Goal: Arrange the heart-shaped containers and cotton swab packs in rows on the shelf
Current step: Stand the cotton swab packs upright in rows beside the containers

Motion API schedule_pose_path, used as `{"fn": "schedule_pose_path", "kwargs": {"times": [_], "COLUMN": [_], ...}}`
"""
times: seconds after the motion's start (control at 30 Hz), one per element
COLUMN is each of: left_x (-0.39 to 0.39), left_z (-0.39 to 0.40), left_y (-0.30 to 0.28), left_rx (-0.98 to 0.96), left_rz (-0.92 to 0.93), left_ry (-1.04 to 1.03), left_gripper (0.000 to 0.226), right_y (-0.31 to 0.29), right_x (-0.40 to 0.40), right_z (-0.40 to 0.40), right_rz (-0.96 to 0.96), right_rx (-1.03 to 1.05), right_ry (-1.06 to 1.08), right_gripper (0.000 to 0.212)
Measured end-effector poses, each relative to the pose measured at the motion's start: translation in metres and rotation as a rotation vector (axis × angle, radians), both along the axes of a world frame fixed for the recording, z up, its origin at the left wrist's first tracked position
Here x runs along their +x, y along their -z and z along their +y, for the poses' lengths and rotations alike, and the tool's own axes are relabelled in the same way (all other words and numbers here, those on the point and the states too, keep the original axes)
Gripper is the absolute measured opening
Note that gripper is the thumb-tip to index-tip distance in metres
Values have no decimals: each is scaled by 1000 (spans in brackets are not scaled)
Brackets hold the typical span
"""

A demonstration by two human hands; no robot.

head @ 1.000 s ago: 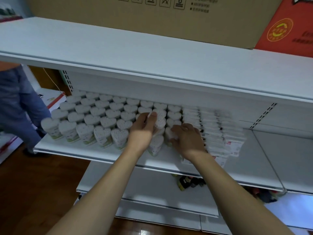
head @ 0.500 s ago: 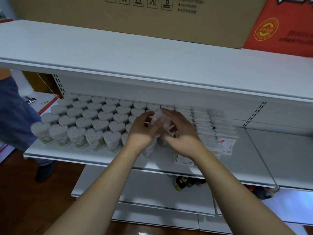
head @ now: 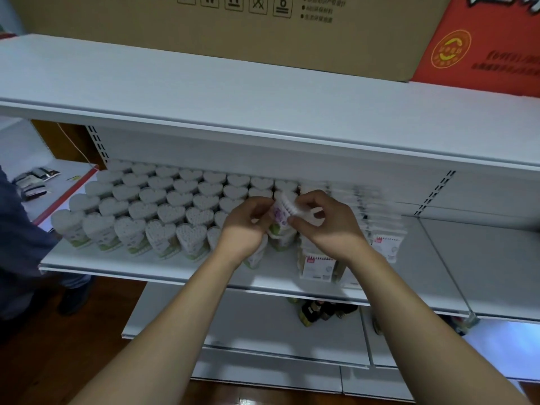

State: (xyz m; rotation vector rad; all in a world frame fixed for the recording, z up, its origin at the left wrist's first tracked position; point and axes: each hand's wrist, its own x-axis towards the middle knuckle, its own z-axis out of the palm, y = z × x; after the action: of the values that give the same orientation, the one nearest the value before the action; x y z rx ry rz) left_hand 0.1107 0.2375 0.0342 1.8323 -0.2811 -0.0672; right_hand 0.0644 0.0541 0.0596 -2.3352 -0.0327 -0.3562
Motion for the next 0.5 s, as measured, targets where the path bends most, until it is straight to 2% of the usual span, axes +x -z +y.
{"fn": "schedule_pose_path", "kwargs": {"times": [0.13, 0.27, 0.37, 0.5], "left_x": [6, 1, 1, 4], "left_z": [17, 28, 30, 33], "left_y": [13, 30, 40, 42], "left_rx": [463, 777, 901, 917], "left_rz": [-289, -411, -484, -530], "left_ry": [13, 103, 156, 179], "left_gripper": [35, 44, 48, 45], "right_y": [16, 48, 67, 88], "right_x": [-9, -19, -19, -14], "right_z": [-1, 1, 8, 18], "right_rz": [-114, -174, -184, -185], "right_rx": [-231, -411, -541, -642], "right_ry": [-21, -60, -30, -16], "right_gripper": [36, 40, 38, 36]}}
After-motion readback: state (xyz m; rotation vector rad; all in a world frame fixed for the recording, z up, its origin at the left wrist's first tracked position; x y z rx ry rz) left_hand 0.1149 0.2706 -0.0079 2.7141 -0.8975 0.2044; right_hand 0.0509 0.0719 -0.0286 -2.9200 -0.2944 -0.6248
